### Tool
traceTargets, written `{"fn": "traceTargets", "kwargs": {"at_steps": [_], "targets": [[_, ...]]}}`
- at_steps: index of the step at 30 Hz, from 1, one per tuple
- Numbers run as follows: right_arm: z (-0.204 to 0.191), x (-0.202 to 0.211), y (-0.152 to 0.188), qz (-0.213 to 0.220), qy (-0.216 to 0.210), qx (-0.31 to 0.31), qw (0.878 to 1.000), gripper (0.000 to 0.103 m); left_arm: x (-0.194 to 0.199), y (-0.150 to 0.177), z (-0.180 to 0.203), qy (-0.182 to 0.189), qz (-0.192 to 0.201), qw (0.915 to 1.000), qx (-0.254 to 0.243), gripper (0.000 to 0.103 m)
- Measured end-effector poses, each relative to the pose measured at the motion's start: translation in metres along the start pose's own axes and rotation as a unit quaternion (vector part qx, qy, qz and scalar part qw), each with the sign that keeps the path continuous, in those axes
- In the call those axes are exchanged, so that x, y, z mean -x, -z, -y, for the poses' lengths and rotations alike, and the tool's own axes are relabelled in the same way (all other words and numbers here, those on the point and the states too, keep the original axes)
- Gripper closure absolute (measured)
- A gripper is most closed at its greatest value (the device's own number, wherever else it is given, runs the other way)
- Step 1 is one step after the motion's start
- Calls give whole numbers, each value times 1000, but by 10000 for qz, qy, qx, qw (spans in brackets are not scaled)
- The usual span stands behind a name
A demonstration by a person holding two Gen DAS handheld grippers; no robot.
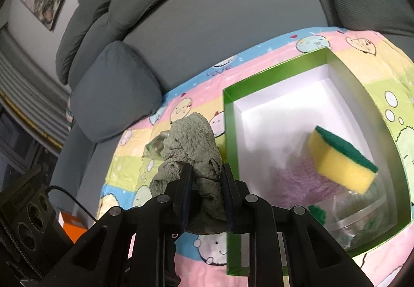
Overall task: Organize objects
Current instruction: 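Carry the grey cloth over the white box with the right gripper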
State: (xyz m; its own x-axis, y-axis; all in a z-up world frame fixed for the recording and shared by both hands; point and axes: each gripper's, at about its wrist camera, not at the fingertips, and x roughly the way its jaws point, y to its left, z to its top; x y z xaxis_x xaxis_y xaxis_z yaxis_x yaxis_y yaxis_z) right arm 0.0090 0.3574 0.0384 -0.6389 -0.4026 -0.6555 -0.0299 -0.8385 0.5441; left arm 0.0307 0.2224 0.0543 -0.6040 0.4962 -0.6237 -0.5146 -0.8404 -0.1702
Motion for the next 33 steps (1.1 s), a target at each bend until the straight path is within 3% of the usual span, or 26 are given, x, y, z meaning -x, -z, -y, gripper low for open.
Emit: {"fn": "traceTargets", "kwargs": {"at_steps": [33], "targets": [[56, -14, -8, -300, 890, -581, 9939, 78, -52, 10, 19, 478, -536, 9972, 225, 84]]}}
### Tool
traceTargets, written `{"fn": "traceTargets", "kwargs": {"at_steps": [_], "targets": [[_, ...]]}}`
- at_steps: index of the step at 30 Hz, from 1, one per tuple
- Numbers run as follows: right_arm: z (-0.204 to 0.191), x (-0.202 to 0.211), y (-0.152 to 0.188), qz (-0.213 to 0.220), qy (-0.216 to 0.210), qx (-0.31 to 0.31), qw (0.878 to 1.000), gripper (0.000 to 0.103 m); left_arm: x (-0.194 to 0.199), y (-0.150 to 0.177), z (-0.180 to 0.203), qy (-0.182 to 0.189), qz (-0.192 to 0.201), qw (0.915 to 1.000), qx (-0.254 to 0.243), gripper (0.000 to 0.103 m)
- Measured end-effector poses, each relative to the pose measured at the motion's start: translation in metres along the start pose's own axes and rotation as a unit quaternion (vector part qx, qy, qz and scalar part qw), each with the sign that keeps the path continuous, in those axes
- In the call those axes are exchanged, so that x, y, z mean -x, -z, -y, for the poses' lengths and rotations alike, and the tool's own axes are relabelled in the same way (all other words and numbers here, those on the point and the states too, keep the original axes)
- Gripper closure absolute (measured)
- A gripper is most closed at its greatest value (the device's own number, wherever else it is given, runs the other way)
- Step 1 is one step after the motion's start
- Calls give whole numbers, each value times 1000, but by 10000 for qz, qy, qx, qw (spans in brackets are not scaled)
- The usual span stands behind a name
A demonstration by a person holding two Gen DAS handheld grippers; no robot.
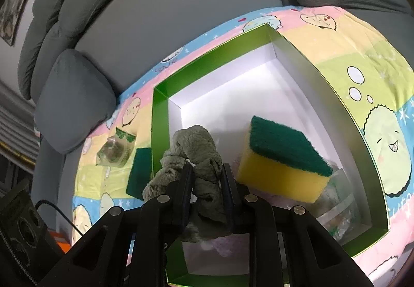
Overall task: Organize objects
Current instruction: 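Carry the grey cloth over the white box with the right gripper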
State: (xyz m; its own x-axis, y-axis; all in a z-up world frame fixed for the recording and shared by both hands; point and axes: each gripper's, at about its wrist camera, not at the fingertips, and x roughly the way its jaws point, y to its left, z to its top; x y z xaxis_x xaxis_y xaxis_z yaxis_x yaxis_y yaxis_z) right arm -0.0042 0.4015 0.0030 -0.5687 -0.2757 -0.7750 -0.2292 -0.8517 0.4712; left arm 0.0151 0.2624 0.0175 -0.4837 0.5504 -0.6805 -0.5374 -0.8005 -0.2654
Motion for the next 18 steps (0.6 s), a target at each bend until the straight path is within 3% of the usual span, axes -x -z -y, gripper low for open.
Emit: {"fn": "traceTargets", "kwargs": {"at_steps": [18], "targets": [[4, -8, -1, -62, 335, -41, 9994, 78, -14, 6, -1, 1, -248, 9997, 32, 84]]}}
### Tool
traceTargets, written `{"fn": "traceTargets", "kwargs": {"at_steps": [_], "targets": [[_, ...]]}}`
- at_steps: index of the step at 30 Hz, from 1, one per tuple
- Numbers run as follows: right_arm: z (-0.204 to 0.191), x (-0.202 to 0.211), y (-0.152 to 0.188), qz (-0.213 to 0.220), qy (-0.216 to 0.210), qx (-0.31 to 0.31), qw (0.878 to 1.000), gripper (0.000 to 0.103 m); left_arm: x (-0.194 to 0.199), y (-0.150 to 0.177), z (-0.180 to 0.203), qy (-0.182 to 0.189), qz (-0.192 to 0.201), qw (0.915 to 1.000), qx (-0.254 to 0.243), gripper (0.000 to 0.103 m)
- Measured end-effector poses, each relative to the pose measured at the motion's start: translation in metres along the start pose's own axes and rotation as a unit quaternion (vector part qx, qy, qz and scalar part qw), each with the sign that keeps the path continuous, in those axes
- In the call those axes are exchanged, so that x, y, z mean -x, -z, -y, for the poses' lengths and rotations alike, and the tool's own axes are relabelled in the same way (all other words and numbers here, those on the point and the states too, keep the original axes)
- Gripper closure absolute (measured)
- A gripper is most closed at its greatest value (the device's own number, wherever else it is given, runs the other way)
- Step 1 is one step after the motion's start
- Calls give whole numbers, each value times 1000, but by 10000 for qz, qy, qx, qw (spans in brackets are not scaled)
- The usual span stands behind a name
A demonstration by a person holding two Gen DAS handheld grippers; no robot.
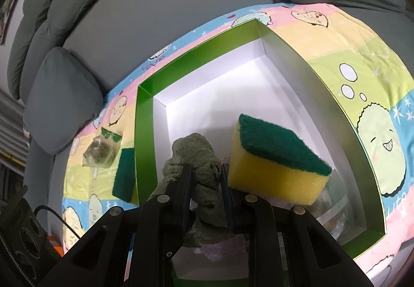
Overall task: Organize objects
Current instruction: 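Carry the grey cloth over the white box with the right gripper, then open the right gripper to drop the grey cloth into the box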
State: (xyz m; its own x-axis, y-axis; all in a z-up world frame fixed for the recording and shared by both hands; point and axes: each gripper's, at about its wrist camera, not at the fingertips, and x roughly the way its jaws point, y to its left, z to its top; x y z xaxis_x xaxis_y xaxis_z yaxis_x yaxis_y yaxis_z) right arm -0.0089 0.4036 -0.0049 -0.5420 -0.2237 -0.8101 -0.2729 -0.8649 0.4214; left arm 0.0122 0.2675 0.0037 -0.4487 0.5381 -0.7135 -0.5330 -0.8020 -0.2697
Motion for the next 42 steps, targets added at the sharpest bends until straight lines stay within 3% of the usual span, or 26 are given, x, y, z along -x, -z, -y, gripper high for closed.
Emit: {"fn": "traceTargets", "kwargs": {"at_steps": [16, 27, 35, 42], "targets": [[0, -4, 0, -39, 107, -27, 9999, 78, 2, 0, -2, -18, -48, 10000, 51, 81], [2, -1, -1, 38, 117, -83, 9999, 78, 14, -1, -5, -1, 60, 9999, 97, 64], [-1, 3, -2, 155, 77, -71, 9998, 78, 28, -2, -13, 36, 173, 9996, 216, 59], [-9, 8, -2, 369, 258, 52, 9990, 78, 42, -3, -25, -23, 310, 9990, 319, 50]]}}
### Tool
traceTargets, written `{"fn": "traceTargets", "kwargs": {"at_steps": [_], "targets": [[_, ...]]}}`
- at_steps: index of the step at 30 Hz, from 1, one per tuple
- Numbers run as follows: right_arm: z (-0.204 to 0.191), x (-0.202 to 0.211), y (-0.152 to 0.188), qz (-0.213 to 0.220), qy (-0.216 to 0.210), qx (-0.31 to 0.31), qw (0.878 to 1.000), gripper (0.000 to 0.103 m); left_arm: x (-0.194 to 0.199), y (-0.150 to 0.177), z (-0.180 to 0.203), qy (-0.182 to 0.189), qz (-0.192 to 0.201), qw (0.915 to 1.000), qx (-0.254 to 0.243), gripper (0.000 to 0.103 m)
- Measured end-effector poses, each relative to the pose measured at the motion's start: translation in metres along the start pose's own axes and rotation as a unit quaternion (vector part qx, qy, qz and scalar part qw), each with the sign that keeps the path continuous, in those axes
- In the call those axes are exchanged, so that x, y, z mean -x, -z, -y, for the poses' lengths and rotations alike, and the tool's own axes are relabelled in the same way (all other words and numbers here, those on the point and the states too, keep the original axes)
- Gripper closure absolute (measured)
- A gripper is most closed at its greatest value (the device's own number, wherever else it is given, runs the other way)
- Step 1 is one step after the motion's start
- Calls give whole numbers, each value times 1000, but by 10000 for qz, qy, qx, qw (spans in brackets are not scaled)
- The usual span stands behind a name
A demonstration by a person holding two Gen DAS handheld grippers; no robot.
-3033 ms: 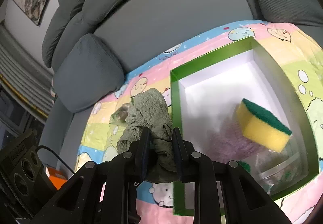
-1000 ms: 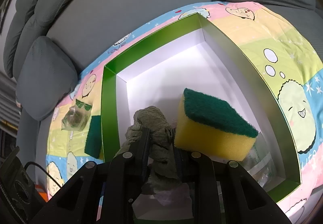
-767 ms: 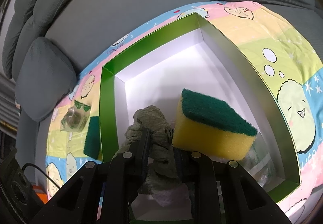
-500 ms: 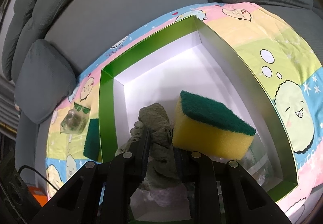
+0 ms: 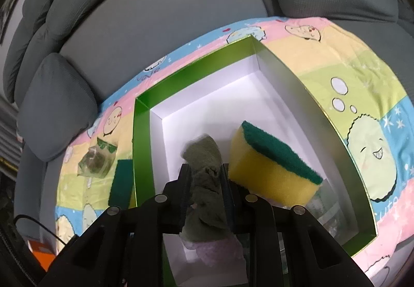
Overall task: Organize objects
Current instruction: 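Open the right gripper to drop the grey cloth into the box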
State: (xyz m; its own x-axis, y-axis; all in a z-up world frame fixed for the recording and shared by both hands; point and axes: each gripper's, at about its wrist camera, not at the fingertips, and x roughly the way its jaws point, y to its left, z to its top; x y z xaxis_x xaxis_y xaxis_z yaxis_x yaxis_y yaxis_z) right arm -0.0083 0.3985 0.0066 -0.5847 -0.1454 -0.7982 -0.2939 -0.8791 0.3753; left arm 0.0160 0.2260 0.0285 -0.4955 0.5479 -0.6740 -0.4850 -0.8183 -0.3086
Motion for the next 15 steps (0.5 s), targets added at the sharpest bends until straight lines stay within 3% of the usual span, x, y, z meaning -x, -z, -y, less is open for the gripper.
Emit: {"fn": "traceTargets", "kwargs": {"at_steps": [9, 15], "targets": [[-10, 4, 1, 101, 63, 58, 9999, 74, 19, -1, -26, -200, 176, 9993, 245, 36], [-15, 8, 3, 194, -64, 6, 9998, 49, 29, -2, -54, -425, 304, 9970, 572, 21]]}}
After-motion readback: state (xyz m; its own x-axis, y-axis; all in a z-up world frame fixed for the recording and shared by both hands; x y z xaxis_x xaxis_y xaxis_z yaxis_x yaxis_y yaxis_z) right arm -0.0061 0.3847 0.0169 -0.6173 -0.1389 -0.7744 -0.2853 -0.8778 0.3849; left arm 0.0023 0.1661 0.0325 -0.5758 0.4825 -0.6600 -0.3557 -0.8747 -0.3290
